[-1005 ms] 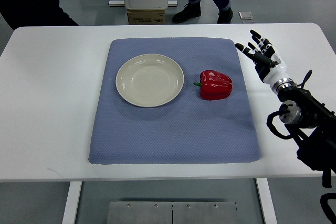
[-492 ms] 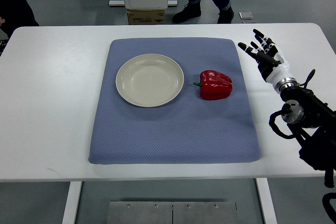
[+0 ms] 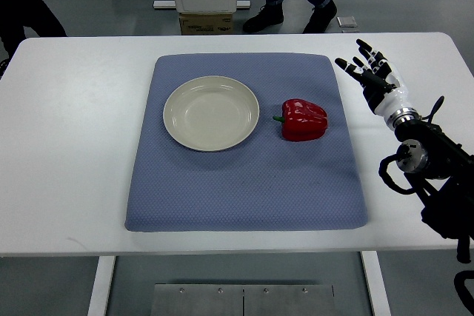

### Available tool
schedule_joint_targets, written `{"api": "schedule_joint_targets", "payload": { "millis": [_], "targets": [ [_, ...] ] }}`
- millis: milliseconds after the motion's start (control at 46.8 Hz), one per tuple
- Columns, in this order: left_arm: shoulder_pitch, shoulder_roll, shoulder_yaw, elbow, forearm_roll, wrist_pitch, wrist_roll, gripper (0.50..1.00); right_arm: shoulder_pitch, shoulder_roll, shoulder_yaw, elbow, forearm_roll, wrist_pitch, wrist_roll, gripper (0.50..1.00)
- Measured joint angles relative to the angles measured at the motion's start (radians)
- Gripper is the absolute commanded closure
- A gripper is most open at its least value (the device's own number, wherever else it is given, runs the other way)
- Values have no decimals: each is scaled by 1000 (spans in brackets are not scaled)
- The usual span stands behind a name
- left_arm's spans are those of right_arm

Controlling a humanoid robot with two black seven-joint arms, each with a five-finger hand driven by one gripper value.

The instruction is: Place red pepper on plate with right hand

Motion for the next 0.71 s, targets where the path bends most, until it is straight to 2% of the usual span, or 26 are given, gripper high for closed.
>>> {"api": "schedule_joint_targets", "payload": {
  "millis": [257, 406, 705],
  "targets": [
    [0, 0, 0, 0, 0, 0, 0, 500, 5, -3, -1, 7, -1, 3, 0, 500],
    [0, 0, 0, 1, 0, 0, 0, 500, 3, -26, -11, 48, -7, 8, -1, 502],
    [0, 0, 0, 0, 0, 0, 1, 500, 7, -94, -83, 123, -160, 116, 12, 502]
  ]
}}
